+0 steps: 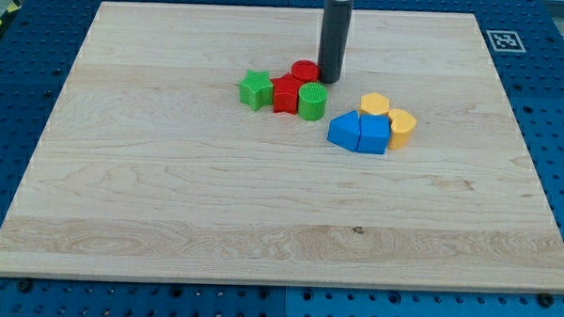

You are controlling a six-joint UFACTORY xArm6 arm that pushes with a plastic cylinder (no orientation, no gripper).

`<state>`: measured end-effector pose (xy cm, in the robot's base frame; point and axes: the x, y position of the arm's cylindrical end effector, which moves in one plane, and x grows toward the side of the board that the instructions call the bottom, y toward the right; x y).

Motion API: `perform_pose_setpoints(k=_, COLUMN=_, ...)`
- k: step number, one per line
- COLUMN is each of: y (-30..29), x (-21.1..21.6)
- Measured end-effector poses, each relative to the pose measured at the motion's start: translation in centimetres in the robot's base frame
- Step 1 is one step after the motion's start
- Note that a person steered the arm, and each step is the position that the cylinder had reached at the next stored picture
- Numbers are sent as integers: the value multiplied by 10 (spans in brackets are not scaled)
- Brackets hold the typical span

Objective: Separate green blocks and red blocks at center of the board

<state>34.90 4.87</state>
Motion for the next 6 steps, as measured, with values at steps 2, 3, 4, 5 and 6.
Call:
perform_pose_setpoints(k=2, y=-3, x=4)
perform_pose_setpoints(k=3, y=-9, x=14)
perform_pose_setpoints(k=4, y=-15, x=27)
perform_pose_setpoints(k=5, y=-21, x=39)
perform_pose_setpoints(k=6, y=-25, x=49)
